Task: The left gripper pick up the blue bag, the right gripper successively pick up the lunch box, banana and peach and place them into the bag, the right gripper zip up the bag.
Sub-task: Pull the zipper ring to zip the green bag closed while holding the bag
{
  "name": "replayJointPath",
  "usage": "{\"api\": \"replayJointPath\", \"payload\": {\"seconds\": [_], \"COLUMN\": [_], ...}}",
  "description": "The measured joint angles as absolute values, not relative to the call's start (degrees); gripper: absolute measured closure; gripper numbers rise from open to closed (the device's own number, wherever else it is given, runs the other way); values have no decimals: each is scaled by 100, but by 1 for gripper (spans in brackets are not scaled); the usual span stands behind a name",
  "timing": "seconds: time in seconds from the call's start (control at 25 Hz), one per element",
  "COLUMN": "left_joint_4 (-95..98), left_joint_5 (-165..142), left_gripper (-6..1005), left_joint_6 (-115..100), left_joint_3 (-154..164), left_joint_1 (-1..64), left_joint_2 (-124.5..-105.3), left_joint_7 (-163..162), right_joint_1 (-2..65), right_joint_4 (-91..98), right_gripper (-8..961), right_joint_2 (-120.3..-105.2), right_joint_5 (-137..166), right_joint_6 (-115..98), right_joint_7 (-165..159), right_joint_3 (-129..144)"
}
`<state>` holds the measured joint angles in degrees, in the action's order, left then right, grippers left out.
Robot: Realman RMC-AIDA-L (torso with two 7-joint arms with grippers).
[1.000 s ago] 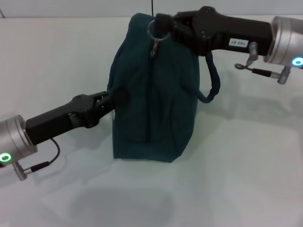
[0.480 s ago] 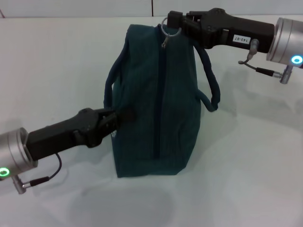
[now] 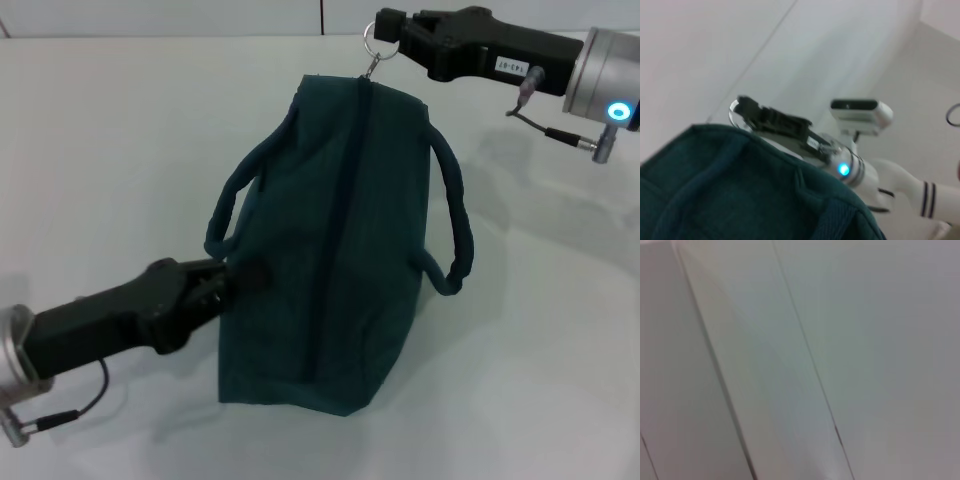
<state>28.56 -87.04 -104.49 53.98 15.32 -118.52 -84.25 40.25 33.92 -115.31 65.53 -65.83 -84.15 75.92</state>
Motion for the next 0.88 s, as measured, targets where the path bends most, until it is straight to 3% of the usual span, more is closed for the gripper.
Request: {"api": "replayJointPath", "payload": {"seconds": [0.6,0.88], "left_joint_4": [2648,2688], "left_joint_5": [-8632,-8531], "left_gripper": [871,620], "left_joint_6": [-10009,-9969], "left_joint_3": [4045,3603], "left_joint_1": [1488,1582], "left_joint_2": [-11933,-11935], "left_joint_7": [-8428,-8449], "right_joint_1": [3531,3414], "right_joint_4": [3687,3708], "right_gripper": [936,936], "right_joint_2": [-11548,-11537], "right_joint_5": [6514,6484], "right_joint_6": [-6973,-7139], "right_joint_7": [-8451,-8437], "right_joint_3": [7594,7518]}}
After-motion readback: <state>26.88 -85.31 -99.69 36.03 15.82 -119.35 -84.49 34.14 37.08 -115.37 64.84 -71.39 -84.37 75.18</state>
